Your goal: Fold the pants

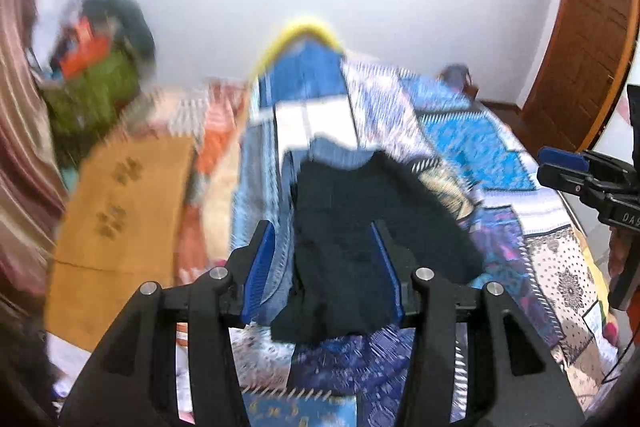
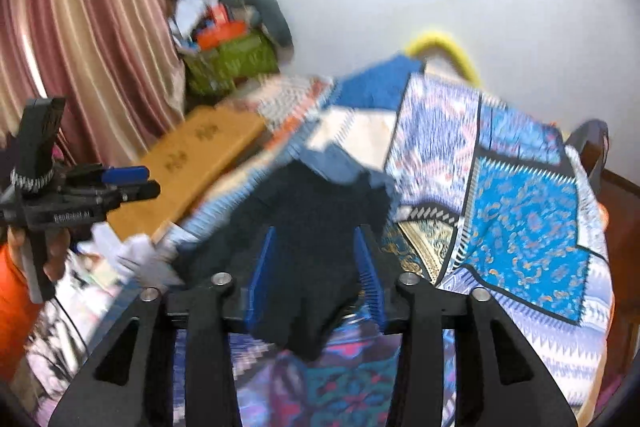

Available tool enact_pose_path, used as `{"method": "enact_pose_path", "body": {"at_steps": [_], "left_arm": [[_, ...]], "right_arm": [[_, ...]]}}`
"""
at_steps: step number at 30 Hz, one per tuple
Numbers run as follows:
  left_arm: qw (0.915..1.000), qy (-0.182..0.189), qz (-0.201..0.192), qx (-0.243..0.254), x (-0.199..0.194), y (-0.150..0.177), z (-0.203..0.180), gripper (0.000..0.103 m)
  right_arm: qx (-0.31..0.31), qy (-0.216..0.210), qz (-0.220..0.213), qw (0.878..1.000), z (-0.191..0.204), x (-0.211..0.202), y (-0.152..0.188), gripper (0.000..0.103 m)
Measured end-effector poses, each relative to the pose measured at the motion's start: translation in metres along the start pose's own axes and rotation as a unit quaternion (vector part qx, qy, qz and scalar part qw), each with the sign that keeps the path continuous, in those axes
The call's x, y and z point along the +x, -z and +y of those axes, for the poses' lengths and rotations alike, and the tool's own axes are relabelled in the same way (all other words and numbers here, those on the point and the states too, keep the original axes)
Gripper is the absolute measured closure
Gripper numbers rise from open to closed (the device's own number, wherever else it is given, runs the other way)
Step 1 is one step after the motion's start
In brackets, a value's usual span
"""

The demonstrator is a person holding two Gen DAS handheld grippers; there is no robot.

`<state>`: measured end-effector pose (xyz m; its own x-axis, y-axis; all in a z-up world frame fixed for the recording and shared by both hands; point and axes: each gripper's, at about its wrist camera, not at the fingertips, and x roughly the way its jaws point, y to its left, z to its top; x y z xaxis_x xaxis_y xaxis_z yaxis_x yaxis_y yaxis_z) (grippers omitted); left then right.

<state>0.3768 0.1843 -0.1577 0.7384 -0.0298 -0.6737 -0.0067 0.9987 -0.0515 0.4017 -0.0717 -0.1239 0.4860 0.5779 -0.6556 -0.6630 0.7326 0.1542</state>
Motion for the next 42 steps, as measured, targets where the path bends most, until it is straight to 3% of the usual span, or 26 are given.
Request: {"method": "enact_pose_path", "body": {"at_steps": [4,9,15,22,24,28,33,37,39,42], "left_arm": [[0.9979,-0.004,-0.062,0.017,-0.080,0.006,-0.028,0.054],[0.9879,-0.032,-0.150,0.023,-0.173,0.033,-0.065,0.054],[0.9771,-0.024,-0.211,0.014,-0.238,0.070,-0.092,0.054],[0.9707,-0.007,-0.240,0.001,-0.269,0.101,-0.106,0.043],[0.9690,-0.010,-0.247,0.002,-0.274,0.106,-0.109,0.037],[0.9668,-0.007,-0.255,0.001,-0.285,0.112,-0.112,0.020],[0.9650,-0.001,-0.262,-0.008,-0.293,0.117,-0.109,0.014],[0.9636,-0.009,-0.267,-0.004,-0.296,0.121,-0.111,0.009],[0.9627,-0.014,-0.270,-0.001,-0.299,0.123,-0.116,0.006],[0.9628,-0.013,-0.270,0.001,-0.299,0.126,-0.118,0.004]], "right_arm": [[-0.017,-0.003,-0.063,0.998,0.032,-0.063,-0.001,0.059],[-0.022,-0.021,-0.136,0.990,0.068,-0.140,0.015,0.059],[-0.032,-0.033,-0.210,0.977,0.107,-0.202,0.049,0.059],[-0.037,-0.008,-0.258,0.965,0.135,-0.233,0.077,0.055],[-0.034,0.000,-0.268,0.963,0.139,-0.237,0.083,0.042],[-0.041,0.020,-0.273,0.961,0.148,-0.239,0.089,0.029],[-0.038,0.031,-0.277,0.960,0.150,-0.238,0.090,0.018],[-0.030,0.031,-0.276,0.960,0.149,-0.238,0.091,0.015],[-0.026,0.035,-0.279,0.959,0.149,-0.239,0.093,0.005],[-0.024,0.042,-0.286,0.957,0.151,-0.242,0.097,0.000]]}}
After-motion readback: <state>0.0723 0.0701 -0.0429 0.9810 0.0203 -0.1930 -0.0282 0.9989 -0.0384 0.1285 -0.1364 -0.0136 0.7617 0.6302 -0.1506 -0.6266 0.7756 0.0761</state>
